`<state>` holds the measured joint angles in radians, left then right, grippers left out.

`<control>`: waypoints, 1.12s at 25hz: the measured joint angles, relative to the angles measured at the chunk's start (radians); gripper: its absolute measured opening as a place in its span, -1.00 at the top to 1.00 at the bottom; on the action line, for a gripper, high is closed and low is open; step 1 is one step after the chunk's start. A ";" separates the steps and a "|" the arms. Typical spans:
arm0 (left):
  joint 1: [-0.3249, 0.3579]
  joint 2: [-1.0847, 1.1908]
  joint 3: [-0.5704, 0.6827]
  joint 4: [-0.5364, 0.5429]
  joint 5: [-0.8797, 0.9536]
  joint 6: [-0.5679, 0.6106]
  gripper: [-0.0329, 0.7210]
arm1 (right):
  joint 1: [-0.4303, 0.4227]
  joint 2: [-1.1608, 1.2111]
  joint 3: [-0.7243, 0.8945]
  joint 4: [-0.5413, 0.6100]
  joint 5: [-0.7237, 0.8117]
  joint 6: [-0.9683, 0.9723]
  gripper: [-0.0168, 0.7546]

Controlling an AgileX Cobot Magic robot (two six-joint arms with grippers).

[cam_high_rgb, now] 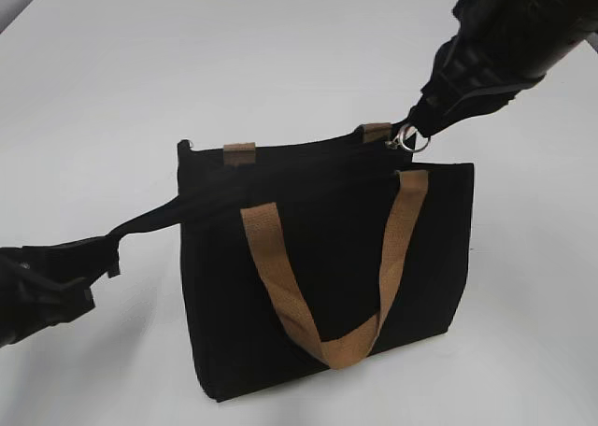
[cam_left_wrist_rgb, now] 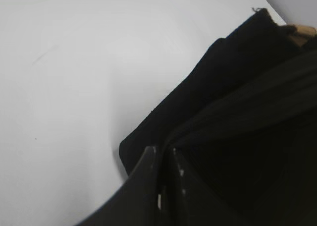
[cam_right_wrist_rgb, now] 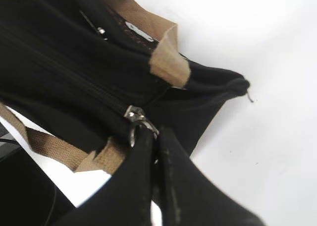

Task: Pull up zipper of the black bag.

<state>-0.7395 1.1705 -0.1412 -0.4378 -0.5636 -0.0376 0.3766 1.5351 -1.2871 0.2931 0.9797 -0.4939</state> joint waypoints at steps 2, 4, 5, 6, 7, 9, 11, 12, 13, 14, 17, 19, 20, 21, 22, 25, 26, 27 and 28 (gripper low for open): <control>0.000 0.000 -0.002 0.001 0.001 0.000 0.87 | -0.050 -0.006 0.000 -0.007 0.028 0.005 0.96; 0.002 0.000 -0.001 -0.010 0.003 0.000 0.87 | -0.095 -0.013 0.000 -0.021 0.051 0.015 0.96; 0.002 0.000 -0.001 -0.010 0.003 0.000 0.87 | -0.115 -0.014 0.000 -0.028 0.065 0.028 0.96; 0.002 0.000 -0.001 -0.010 0.004 0.000 0.87 | -0.127 -0.015 0.000 -0.029 0.076 0.046 0.96; 0.002 0.000 -0.001 -0.010 0.004 -0.001 0.87 | -0.133 -0.015 0.000 -0.029 0.082 0.063 0.95; 0.002 -0.001 -0.001 -0.010 0.019 -0.002 0.86 | -0.137 -0.018 0.000 -0.029 0.098 0.094 0.81; 0.002 -0.010 -0.022 -0.010 0.119 -0.002 0.81 | -0.137 -0.031 0.000 -0.028 0.119 0.117 0.56; 0.002 -0.019 -0.044 -0.006 0.183 -0.002 0.74 | -0.137 -0.039 0.000 -0.030 0.133 0.130 0.39; 0.002 -0.030 -0.067 0.011 0.268 -0.002 0.64 | -0.137 -0.049 0.000 -0.037 0.152 0.145 0.24; 0.002 -0.044 -0.100 0.040 0.360 -0.003 0.54 | -0.137 -0.061 0.000 -0.049 0.172 0.158 0.13; 0.002 -0.099 -0.219 0.174 0.618 -0.003 0.15 | -0.137 -0.116 0.030 -0.092 0.217 0.210 -0.04; 0.002 -0.146 -0.312 0.266 0.783 -0.003 0.01 | -0.137 -0.172 0.084 -0.116 0.220 0.240 -0.07; 0.002 -0.172 -0.349 0.299 0.870 -0.003 -0.03 | -0.137 -0.209 0.122 -0.124 0.220 0.252 -0.07; 0.003 -0.200 -0.390 0.334 0.956 -0.003 -0.05 | -0.137 -0.251 0.164 -0.128 0.220 0.262 -0.08; 0.005 -0.228 -0.426 0.363 1.027 -0.003 -0.07 | -0.137 -0.289 0.201 -0.130 0.219 0.272 -0.08; 0.006 -0.314 -0.483 0.424 1.261 -0.003 -0.09 | -0.137 -0.434 0.332 -0.134 0.219 0.309 -0.08; 0.006 -0.352 -0.487 0.438 1.321 -0.003 -0.09 | -0.137 -0.490 0.366 -0.135 0.219 0.322 -0.08; 0.006 -0.405 -0.488 0.438 1.392 -0.003 -0.09 | -0.137 -0.548 0.405 -0.136 0.219 0.332 -0.08; 0.006 -0.443 -0.488 0.444 1.458 -0.008 -0.09 | -0.137 -0.607 0.441 -0.139 0.220 0.338 -0.08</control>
<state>-0.7333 0.7277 -0.6289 0.0064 0.8939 -0.0457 0.2400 0.9283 -0.8458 0.1543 1.1992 -0.1561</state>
